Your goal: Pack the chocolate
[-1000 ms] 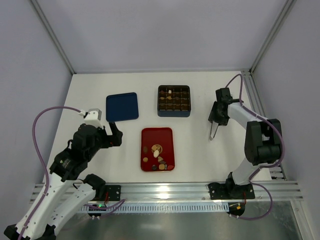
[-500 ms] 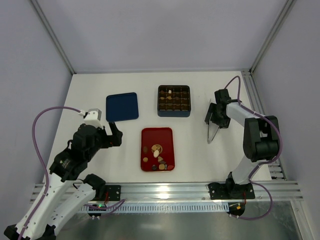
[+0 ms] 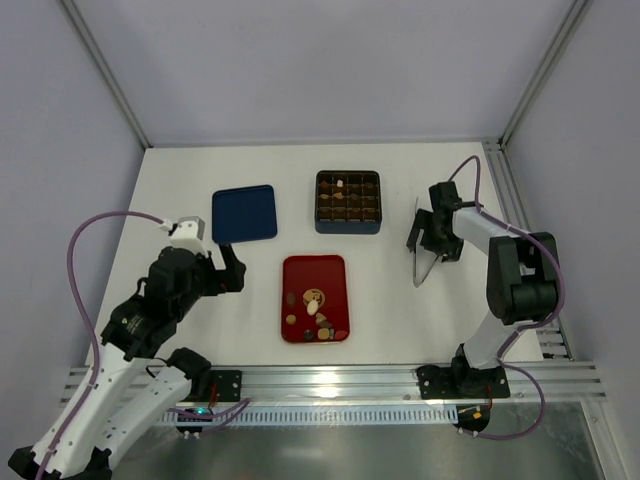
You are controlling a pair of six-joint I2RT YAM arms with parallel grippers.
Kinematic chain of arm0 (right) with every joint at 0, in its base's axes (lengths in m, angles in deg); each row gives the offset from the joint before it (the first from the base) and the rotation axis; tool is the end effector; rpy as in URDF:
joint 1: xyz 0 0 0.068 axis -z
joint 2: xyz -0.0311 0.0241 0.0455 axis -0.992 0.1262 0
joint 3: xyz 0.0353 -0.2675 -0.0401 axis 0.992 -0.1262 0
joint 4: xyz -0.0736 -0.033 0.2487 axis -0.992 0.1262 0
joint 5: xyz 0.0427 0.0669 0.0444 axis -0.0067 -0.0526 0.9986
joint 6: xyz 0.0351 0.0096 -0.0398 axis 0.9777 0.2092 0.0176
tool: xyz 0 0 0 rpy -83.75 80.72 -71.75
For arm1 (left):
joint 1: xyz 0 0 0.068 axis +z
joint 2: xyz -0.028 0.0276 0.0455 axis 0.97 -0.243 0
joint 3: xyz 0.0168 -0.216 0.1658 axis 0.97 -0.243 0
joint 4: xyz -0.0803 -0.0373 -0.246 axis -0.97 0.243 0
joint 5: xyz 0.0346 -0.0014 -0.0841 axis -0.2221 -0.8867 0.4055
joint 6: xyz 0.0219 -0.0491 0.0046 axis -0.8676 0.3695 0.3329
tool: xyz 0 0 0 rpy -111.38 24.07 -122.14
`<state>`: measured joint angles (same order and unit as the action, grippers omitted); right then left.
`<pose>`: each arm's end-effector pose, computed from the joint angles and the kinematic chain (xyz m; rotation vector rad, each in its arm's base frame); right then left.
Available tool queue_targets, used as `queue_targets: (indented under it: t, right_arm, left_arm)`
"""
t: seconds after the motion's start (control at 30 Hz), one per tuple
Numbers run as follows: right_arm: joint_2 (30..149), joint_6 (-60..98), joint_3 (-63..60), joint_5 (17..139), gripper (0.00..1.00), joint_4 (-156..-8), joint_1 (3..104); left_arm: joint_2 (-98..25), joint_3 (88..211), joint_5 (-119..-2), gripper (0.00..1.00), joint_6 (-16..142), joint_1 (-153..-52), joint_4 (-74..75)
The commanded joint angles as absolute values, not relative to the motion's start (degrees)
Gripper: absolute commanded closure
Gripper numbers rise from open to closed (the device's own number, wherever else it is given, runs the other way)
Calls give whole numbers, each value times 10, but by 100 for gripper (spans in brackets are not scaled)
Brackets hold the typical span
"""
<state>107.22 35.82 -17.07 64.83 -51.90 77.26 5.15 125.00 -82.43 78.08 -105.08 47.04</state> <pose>0.3256 0.0277 0.1668 0.4639 2.7287 -0.0088 0.1069 -0.0499 0.3206 -0.1048 2.1068 -0.3379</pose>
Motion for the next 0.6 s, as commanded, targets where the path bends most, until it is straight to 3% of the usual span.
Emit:
queue_targets:
  t: [0.0,0.3,0.47,0.57]
  right_arm:
    - [1024,361,-182,651,10,-516,776]
    - [875,383,-201,699,9,-512,770]
    - [834,399,-172,750,9,-528,710]
    - [844,398,-124,732,9,-513,626]
  left_arm:
    - [42,1248,-833,0,784,-1053,458]
    - [-33,1287,-892,0,783,-1051,467]
    - [-233,1388,-927,0,771,-1014,484]
    - [-340,1448,-862,0,771,-930,467]
